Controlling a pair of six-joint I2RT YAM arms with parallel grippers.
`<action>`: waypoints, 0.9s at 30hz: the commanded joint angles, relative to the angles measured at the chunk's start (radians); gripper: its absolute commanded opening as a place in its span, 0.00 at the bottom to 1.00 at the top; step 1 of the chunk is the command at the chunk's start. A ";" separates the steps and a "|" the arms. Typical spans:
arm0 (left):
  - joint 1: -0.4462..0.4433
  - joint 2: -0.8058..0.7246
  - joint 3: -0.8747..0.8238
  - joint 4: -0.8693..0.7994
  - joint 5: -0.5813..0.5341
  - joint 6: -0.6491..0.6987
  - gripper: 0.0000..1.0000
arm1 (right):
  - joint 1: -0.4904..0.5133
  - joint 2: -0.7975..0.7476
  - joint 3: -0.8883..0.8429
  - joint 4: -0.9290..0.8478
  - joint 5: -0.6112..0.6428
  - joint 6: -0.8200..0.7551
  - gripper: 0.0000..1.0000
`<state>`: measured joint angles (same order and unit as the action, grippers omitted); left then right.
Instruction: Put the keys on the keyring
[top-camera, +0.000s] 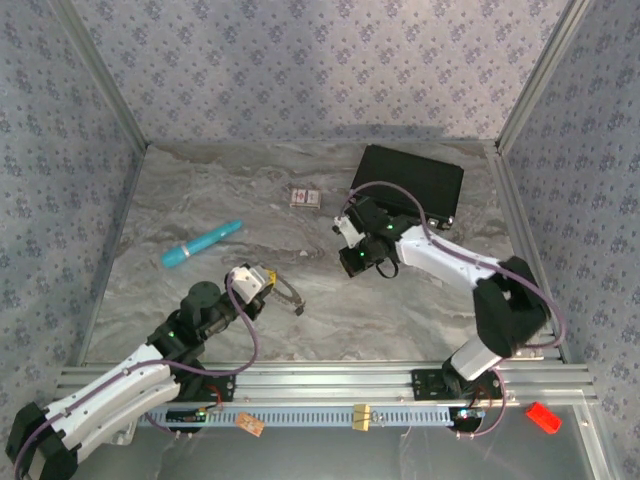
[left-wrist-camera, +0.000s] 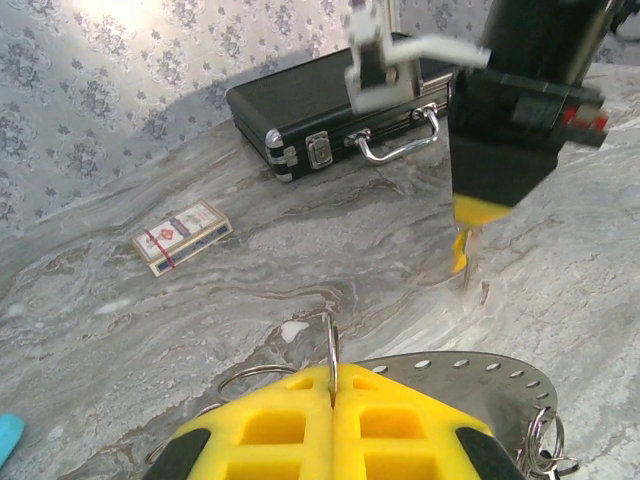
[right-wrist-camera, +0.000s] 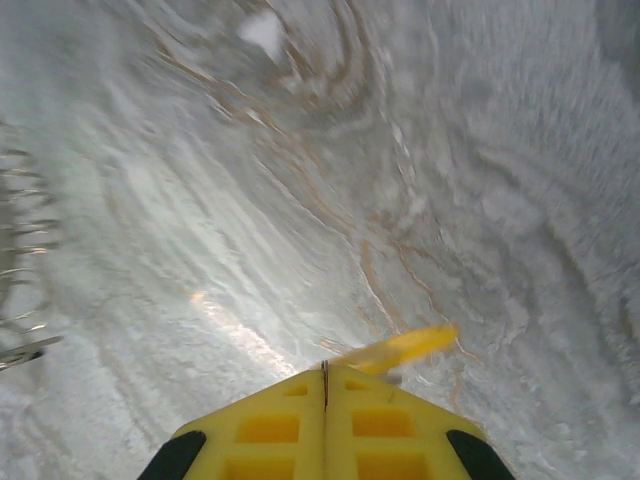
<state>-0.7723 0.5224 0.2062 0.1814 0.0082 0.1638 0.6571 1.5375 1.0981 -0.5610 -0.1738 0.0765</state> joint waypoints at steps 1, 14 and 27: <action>0.005 -0.016 0.020 0.065 0.058 0.023 0.00 | 0.006 -0.095 -0.035 0.070 -0.073 -0.114 0.00; 0.004 0.071 0.068 0.149 0.329 0.025 0.00 | 0.058 -0.265 -0.036 0.029 -0.359 -0.328 0.00; -0.010 0.213 0.122 0.155 0.403 0.000 0.00 | 0.156 -0.224 0.002 0.042 -0.349 -0.349 0.00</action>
<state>-0.7753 0.7334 0.2935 0.2680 0.3714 0.1707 0.7982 1.2968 1.0637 -0.4995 -0.4988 -0.2485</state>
